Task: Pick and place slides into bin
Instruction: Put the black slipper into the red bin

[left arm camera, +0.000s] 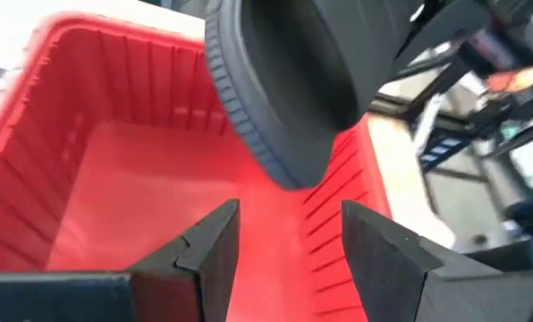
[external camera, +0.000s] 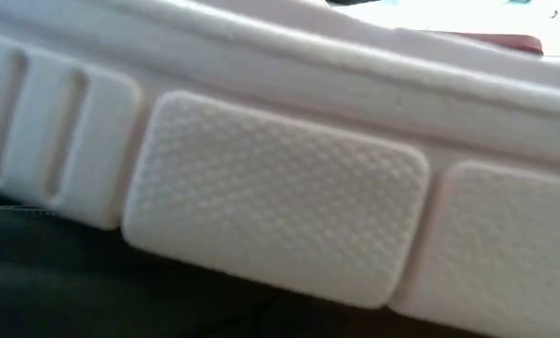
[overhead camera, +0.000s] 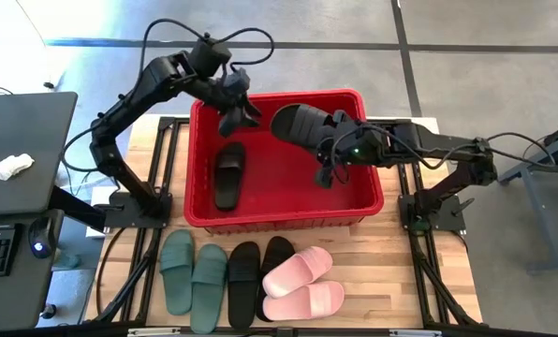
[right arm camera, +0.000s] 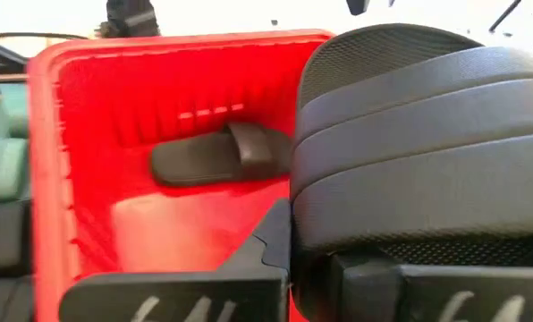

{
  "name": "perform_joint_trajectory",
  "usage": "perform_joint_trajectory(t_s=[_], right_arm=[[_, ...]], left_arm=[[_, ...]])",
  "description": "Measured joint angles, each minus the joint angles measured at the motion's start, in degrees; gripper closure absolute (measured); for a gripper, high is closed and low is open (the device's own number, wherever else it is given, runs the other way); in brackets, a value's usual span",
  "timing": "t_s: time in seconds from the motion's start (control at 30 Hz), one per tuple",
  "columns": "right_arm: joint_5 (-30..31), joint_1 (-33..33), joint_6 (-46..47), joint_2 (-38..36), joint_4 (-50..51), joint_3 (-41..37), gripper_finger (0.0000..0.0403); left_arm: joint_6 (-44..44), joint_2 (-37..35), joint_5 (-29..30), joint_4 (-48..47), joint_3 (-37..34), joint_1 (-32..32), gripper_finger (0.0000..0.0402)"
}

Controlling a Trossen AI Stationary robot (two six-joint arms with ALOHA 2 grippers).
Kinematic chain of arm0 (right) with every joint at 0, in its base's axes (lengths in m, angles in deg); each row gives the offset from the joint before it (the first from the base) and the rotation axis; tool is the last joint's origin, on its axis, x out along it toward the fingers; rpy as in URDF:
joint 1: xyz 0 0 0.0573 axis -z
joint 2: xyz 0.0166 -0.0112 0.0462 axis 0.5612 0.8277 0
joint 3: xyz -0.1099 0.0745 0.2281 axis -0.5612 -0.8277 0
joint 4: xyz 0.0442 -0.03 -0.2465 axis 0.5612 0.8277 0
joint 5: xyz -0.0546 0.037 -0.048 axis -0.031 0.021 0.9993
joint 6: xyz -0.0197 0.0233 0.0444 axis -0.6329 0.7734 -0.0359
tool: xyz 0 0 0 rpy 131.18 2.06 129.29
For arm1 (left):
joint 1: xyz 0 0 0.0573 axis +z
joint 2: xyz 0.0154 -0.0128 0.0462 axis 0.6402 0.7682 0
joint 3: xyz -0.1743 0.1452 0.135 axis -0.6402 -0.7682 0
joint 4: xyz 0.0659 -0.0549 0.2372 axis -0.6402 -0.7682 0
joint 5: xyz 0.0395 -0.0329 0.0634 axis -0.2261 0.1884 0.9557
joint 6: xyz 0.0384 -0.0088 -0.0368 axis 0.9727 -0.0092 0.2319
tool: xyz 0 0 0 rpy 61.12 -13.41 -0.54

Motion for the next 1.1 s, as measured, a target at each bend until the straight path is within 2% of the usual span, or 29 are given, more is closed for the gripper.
perform_joint_trajectory(t_s=[0.27,0.6,0.87,0.97,1.1], right_arm=[[0.4,0.2,-3.7,0.0,-2.8,0.0,0.0403],[1.9,0.2,-6.3,0.0,-2.3,-0.3,0.0403],[1.8,0.2,-7.8,0.1,-2.2,-0.3,0.0403],[1.8,0.2,-8.2,0.1,-2.5,-0.3,0.0403],[1.9,0.2,-8.7,0.1,-2.8,-0.3,0.0403]], left_arm=[[-1.2,2.7,-2.4,3.3,-0.1,0.8,0.0222],[-4.7,5.3,-9.9,10.8,0.0,0.8,0.0222],[-4.8,6.1,-10.0,12.2,0.0,0.7,0.0223],[-4.0,6.0,-9.8,12.1,0.0,0.7,0.0241],[-2.6,6.0,-7.4,12.2,0.0,0.7,0.031]])
